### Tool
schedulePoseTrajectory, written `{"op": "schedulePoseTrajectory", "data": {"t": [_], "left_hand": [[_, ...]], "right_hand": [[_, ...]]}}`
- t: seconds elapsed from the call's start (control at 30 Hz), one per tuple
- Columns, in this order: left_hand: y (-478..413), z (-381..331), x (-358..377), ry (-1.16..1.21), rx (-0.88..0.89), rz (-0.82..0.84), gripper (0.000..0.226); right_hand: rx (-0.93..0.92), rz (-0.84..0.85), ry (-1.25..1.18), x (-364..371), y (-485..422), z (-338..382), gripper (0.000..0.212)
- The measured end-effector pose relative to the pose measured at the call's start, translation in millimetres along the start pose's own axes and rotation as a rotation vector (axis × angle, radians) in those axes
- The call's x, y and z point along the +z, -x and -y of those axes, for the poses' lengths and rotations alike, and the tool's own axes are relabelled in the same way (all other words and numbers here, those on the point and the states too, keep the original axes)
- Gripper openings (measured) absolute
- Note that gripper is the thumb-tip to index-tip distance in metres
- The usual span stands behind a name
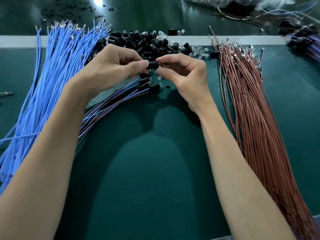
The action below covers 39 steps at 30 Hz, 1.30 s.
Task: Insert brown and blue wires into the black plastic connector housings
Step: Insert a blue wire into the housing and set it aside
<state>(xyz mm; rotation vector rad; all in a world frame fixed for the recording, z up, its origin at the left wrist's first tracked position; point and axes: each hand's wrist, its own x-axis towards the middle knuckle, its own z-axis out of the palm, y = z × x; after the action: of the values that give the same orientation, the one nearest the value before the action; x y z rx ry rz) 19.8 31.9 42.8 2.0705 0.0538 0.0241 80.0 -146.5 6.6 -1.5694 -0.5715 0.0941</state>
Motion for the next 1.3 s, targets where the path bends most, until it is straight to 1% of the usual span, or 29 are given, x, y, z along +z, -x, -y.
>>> {"op": "schedulePoseTrajectory", "data": {"t": [0.13,0.27,0.33,0.4,0.5,0.6,0.67,0.77,0.93,1.03,1.1,1.23,1.3], "left_hand": [[2.8,0.8,-5.6,0.028,-0.048,0.051,0.024],[4.6,1.2,-12.6,0.058,-0.048,0.064,0.012],[3.3,0.6,-8.7,0.034,0.011,0.035,0.014],[1.0,0.4,0.2,-0.024,0.084,-0.029,0.018],[-0.7,1.8,7.7,-0.109,0.155,-0.097,0.014],[-1.6,6.3,4.8,-0.152,0.177,-0.114,0.01],[-1.4,8.7,2.0,-0.16,0.165,-0.147,0.01],[0.2,11.1,-3.8,-0.111,0.15,-0.191,0.013],[-0.6,8.4,-2.0,-0.08,0.113,-0.109,0.009],[-1.7,5.6,5.1,-0.112,0.138,-0.076,0.008],[-1.6,5.0,6.6,-0.135,0.155,-0.059,0.012],[2.1,4.6,-3.2,-0.08,0.132,-0.047,0.032],[3.7,5.1,-8.9,-0.082,0.106,-0.033,0.035]], "right_hand": [[-0.064,0.014,0.131,3.6,1.2,0.6,0.018],[-0.066,0.025,0.15,4.8,1.2,-2.1,0.014],[-0.056,0.025,0.141,5.5,0.8,-3.2,0.014],[-0.049,0.03,0.148,5.9,0.4,-4.6,0.014],[-0.043,0.048,0.173,5.7,0.2,-5.8,0.015],[-0.041,0.064,0.217,5.7,-0.2,-7.0,0.015],[-0.025,0.029,0.222,3.6,-1.4,-8.2,0.015],[-0.003,-0.022,0.188,-1.6,-3.6,-8.4,0.018],[-0.021,-0.036,0.166,0.0,-2.7,-5.7,0.022],[-0.028,-0.035,0.153,0.4,-2.2,-4.2,0.023],[-0.021,-0.02,0.14,1.5,-1.3,-3.4,0.024],[-0.022,-0.027,0.121,0.3,-1.2,-1.7,0.02],[-0.022,-0.038,0.106,-0.9,-1.4,-1.8,0.016]]}}
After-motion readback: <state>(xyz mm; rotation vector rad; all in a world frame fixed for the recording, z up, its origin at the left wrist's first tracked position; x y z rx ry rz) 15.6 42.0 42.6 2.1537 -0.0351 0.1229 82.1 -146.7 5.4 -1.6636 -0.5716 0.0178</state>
